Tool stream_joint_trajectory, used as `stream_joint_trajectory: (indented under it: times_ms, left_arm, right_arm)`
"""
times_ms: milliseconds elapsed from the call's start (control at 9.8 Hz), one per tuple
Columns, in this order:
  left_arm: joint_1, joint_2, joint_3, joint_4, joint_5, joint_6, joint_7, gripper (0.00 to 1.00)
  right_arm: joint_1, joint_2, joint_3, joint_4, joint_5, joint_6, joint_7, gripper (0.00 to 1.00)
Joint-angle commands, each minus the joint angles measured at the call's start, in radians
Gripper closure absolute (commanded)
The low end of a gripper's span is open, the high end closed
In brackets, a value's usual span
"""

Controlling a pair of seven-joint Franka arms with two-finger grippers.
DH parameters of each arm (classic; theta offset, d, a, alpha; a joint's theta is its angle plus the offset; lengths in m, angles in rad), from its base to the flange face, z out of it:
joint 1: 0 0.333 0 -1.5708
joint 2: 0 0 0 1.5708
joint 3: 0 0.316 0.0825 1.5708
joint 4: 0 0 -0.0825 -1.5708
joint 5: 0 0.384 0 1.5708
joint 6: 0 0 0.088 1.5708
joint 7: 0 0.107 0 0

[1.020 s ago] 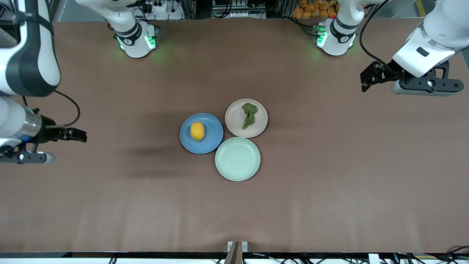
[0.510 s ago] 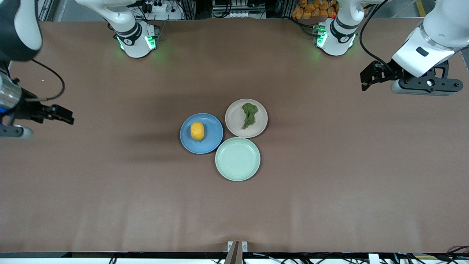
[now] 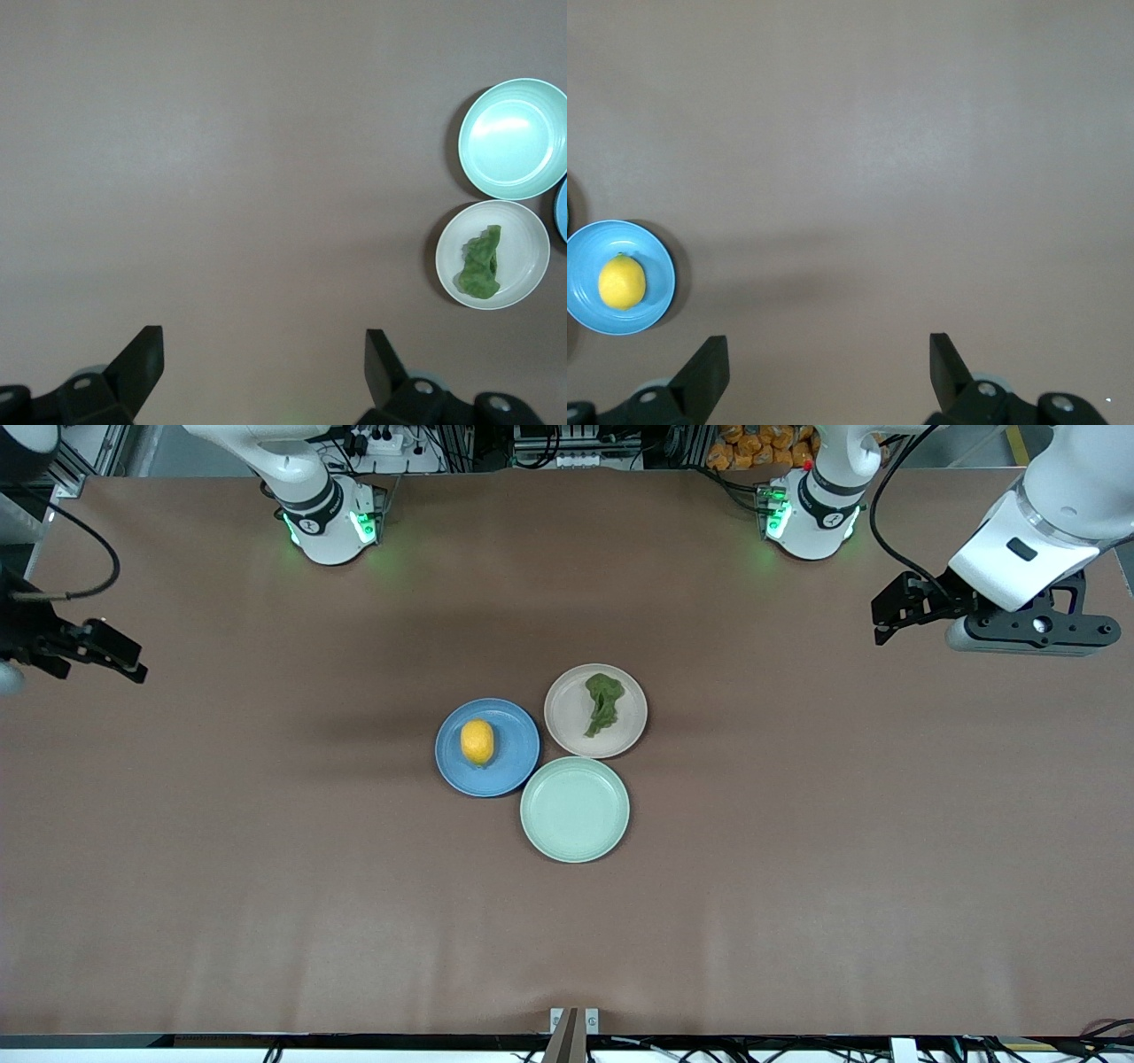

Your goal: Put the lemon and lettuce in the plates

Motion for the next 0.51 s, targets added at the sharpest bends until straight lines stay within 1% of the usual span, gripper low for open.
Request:
stream_joint_trajectory:
  times_ms: [0,306,408]
  left_arm:
    - [0.005,0.002,0.001,0.019,-0.011,-0.022,0.028,0.00]
    - [0.005,0.002,0.001,0.019,-0.011,-0.022,0.028,0.00]
    - [0.005,0.002,0.001,0.019,-0.011,-0.022,0.028,0.00]
  right_arm:
    - [-0.026,-0.036,0.017,-0.024,0.002,-0.012,-0.009,0.00]
    - [-0.017,-0.008,0.016,0.021,-0.007,0.000,-0.009,0.00]
    - [-0.012,0.015,0.014,0.057,-0.009,-0.004,-0.009,0.00]
